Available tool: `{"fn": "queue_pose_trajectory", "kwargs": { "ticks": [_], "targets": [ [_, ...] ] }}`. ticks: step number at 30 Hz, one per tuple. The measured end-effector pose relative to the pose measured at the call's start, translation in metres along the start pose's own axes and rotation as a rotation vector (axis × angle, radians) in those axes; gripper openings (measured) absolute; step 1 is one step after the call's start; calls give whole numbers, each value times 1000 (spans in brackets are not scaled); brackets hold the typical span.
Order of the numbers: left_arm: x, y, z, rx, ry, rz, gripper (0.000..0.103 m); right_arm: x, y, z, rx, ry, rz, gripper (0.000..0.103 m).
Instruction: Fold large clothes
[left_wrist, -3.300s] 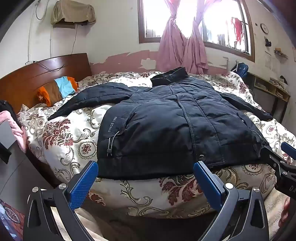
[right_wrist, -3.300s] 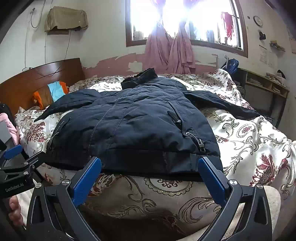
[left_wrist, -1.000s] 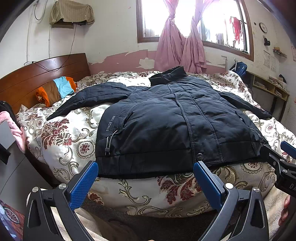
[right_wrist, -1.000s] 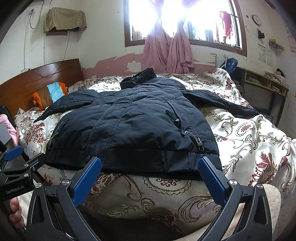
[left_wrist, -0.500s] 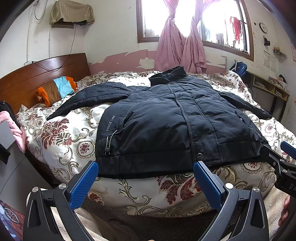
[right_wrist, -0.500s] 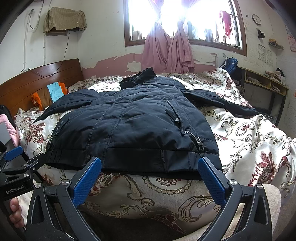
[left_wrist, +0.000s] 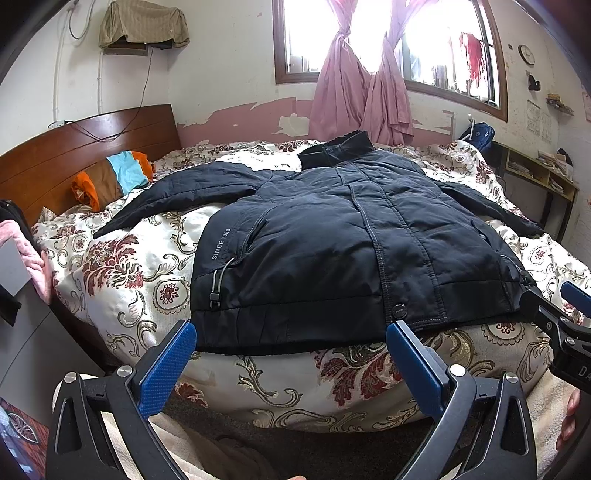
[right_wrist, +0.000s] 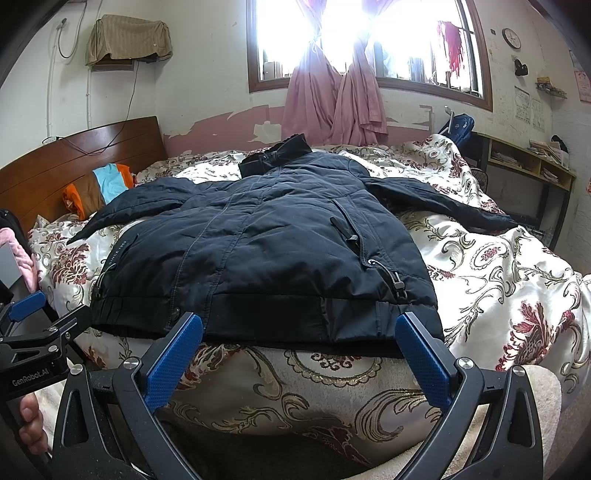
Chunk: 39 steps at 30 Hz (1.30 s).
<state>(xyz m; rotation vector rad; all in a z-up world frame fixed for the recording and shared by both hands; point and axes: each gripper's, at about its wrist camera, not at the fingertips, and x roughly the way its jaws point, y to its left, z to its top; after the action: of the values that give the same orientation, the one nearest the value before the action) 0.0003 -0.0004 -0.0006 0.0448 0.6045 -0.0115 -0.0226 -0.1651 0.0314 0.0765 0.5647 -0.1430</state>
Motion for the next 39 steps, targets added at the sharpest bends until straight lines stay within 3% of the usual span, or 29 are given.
{"fn": "queue_pose_trajectory", "kwargs": {
  "ticks": [9, 17, 29, 39],
  "targets": [
    [10, 1, -1, -39, 58, -1, 103, 5, -5, 2, 16, 54, -11, 102],
    [23, -19, 28, 64, 134, 42, 103, -4, -36, 27, 56, 17, -48, 102],
    [79, -70, 120, 94, 144, -114, 103, 36, -121, 78, 211, -1, -181, 102],
    [168, -149, 200, 131, 124, -203, 103, 121, -238, 122, 294, 74, -232, 102]
  ]
}}
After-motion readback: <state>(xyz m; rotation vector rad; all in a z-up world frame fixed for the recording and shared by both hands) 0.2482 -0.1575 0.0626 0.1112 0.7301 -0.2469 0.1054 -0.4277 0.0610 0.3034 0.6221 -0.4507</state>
